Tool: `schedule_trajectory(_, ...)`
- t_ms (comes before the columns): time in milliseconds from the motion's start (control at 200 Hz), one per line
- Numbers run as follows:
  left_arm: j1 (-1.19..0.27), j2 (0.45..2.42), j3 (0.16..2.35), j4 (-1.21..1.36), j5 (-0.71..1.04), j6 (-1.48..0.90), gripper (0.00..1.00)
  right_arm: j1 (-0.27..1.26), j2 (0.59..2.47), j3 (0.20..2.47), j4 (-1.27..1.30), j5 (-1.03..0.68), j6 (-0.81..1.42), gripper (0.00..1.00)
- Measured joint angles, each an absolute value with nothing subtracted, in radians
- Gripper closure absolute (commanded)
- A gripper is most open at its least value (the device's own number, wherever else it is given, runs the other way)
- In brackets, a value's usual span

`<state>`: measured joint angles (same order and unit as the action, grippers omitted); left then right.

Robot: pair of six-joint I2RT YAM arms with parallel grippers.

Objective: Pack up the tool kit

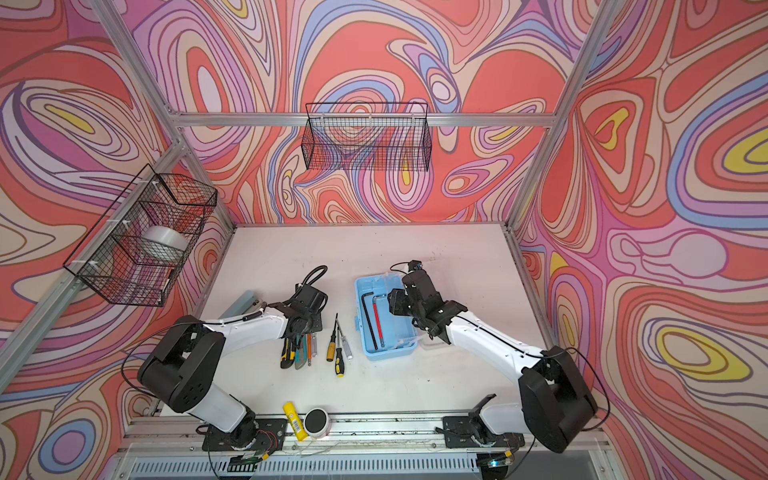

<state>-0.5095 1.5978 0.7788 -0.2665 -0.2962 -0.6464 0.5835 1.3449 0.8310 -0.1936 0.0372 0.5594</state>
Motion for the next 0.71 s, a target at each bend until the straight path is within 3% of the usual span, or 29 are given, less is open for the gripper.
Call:
schedule_trajectory(305,-0.509,1.502,0.819,-0.290,-0.294,-0.624,1.00,0.583,1.350,0.831,-0.190,0.037,0.560,0.43)
schedule_trajectory(536,-0.515,1.308,0.873,-0.263,-0.116,-0.689,1.00,0.583,1.335,0.831,-0.187,0.056,0.568,0.44)
schedule_trajectory(706,-0.638,1.331,0.899,-0.126,-0.041,-0.788,1.00,0.582,1.326,0.831,-0.187,0.064,0.570,0.44)
